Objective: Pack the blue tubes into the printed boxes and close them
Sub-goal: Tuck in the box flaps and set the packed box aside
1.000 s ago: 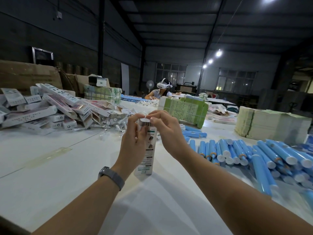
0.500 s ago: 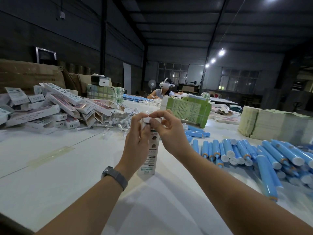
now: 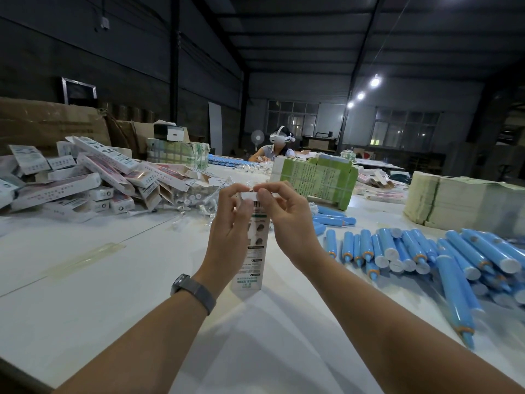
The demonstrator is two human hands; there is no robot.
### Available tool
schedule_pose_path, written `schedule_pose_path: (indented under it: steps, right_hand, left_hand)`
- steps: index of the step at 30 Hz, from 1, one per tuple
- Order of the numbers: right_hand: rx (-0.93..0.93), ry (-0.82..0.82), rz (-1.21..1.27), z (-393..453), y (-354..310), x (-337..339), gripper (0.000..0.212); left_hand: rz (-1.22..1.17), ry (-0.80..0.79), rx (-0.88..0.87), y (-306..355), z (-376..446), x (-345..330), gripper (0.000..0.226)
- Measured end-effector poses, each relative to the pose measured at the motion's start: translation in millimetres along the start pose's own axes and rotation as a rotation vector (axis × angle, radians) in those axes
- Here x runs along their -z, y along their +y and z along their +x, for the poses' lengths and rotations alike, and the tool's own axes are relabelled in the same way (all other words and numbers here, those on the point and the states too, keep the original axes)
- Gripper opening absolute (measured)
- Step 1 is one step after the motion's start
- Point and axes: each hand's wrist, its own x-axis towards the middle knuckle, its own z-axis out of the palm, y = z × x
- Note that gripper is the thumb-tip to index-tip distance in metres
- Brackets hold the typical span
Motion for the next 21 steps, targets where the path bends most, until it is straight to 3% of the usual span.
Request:
schedule_pose_path:
  steps: [21]
  right_hand:
    - [0.057,0.042,-0.039,-0.7,4.1,-4.4,0.018]
  left_hand:
    - [0.134,0.079,-0.014,4.6,5.0,-4.4,0.021]
